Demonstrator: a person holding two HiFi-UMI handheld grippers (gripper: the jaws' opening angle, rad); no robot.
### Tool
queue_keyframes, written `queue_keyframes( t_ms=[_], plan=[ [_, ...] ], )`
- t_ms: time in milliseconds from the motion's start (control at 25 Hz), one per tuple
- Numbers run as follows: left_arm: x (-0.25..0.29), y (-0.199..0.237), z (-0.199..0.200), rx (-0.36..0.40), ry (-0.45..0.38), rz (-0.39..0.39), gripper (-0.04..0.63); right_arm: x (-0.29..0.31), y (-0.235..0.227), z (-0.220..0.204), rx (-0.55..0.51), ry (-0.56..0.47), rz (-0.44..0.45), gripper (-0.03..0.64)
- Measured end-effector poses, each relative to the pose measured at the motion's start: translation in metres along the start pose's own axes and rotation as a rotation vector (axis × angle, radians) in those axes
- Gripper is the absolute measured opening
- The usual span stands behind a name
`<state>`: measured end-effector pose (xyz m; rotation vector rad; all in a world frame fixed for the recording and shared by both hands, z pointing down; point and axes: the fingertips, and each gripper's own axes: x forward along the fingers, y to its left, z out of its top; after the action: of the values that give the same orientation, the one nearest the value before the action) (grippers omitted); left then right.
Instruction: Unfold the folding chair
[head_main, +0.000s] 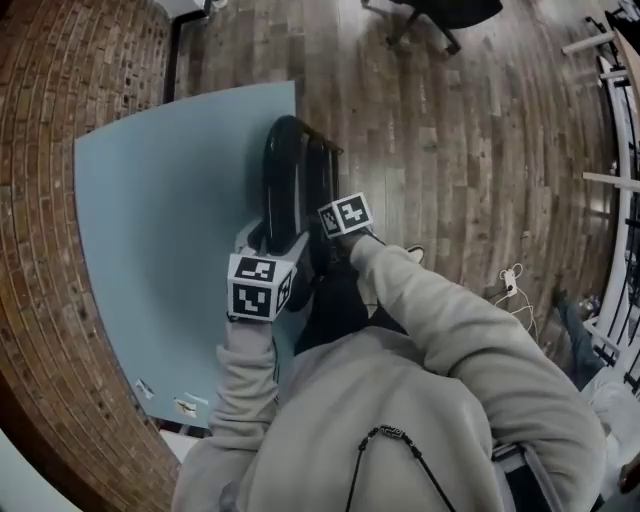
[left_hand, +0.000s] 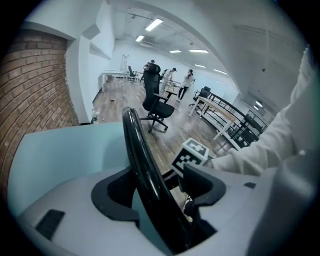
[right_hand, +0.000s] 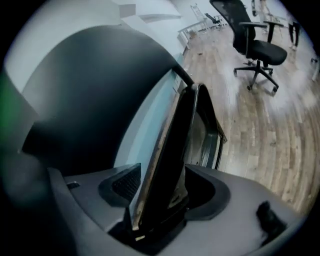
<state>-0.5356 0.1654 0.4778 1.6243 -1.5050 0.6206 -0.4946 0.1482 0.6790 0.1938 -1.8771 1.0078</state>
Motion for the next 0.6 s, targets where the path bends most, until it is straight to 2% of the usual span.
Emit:
queue_keyframes(
  t_ms=[120, 200, 240, 280, 360, 480, 600],
  plan=[
    [0.001, 0.014, -0.003, -0.005, 0.021, 0.03, 0.207, 0.039, -0.011, 0.013, 0.056, -0.005, -0.059, 0.261],
    [-0.001, 0.021, -0.006, -0.062, 0.03, 0.03, 0.168, 0.053, -0.012, 0.009, 0.147, 0.018, -0.03, 0.262],
    [-0.002, 0.022, -0.007, -0.114, 0.023, 0.022, 0.159, 0.057, -0.006, 0.008, 0.173, 0.013, 0.014, 0.248],
    [-0.004, 0.021, -0.007, -0.186, 0.001, 0.012, 0.146, 0.059, 0.0, 0.008, 0.179, 0.005, 0.059, 0.191],
    [-0.004, 0.017, -0.004, -0.316, -0.059, 0.007, 0.099, 0.056, 0.002, 0.003, 0.161, 0.016, 0.1, 0.172],
    [0.002, 0.006, 0.001, -0.344, -0.092, 0.012, 0.091, 0.042, -0.012, 0.002, 0.124, 0.008, 0.116, 0.172],
    [0.013, -0.019, 0.003, -0.368, -0.096, -0.011, 0.091, 0.007, -0.052, -0.02, 0.129, 0.022, 0.123, 0.153]
  ],
)
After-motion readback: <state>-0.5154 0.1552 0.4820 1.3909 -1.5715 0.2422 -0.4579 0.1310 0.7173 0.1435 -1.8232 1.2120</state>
